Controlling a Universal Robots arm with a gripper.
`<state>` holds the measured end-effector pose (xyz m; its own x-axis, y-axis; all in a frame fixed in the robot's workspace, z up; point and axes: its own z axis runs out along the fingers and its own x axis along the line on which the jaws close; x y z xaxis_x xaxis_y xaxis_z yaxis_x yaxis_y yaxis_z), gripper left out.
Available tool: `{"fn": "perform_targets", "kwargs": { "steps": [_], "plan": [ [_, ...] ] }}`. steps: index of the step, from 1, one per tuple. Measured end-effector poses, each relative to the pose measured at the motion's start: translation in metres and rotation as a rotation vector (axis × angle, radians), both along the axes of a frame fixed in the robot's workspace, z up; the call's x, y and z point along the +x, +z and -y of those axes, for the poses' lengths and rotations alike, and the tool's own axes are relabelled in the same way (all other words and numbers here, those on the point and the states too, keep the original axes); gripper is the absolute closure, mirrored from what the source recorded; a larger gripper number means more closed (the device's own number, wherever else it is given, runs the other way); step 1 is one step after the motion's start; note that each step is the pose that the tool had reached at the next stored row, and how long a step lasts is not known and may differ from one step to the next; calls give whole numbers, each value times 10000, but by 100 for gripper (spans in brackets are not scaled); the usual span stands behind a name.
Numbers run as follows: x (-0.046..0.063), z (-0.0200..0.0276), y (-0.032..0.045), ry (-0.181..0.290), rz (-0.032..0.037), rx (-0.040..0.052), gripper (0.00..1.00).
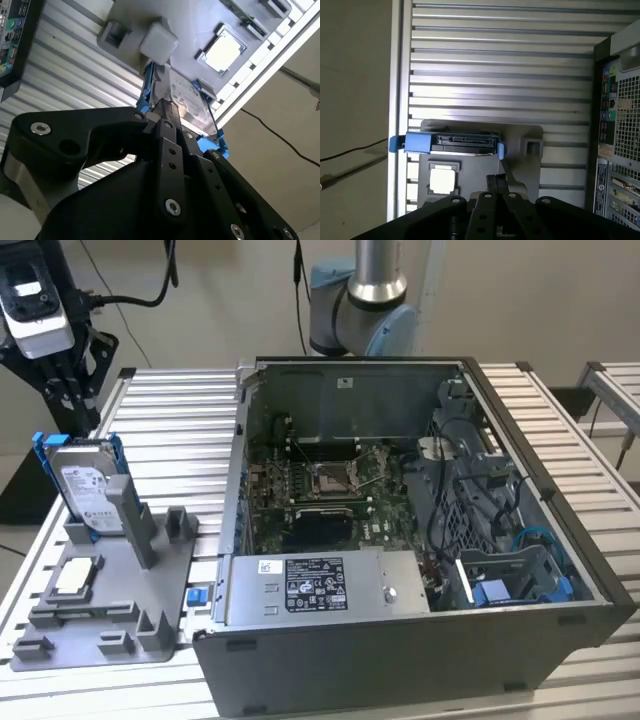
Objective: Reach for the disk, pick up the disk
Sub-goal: 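Reach for the disk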
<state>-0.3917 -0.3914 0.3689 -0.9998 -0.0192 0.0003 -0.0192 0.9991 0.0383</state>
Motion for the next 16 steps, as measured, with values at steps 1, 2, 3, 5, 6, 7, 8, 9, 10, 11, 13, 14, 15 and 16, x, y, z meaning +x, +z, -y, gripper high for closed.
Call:
{"fn": "perform_targets", "kwargs": {
  "steps": [1, 2, 3, 5, 6, 7, 8, 9, 10, 11, 13, 14, 15, 16],
  "plan": [
    [-28, -18, -2, 2, 0, 0, 100],
    [-56, -32, -3, 4, -2, -1, 100],
    [-88, -40, -6, 8, -1, -1, 100],
    [-166, -55, -11, 15, -1, -1, 100],
    [-201, -64, -12, 17, -2, -1, 100],
    [-240, -73, -14, 20, -2, -1, 100],
    [-275, -82, -16, 24, -1, -1, 100],
    [-314, -93, -17, 29, -2, -1, 100],
    [-349, -102, -20, 33, -1, 0, 100],
    [-385, -113, -21, 37, -2, -1, 100],
    [-457, -135, -24, 43, -2, -1, 100],
    [-492, -146, -27, 47, -1, -1, 100],
    [-528, -157, -29, 51, -2, -1, 100],
    [-562, -170, -31, 56, -2, -1, 100]
  ]
}}
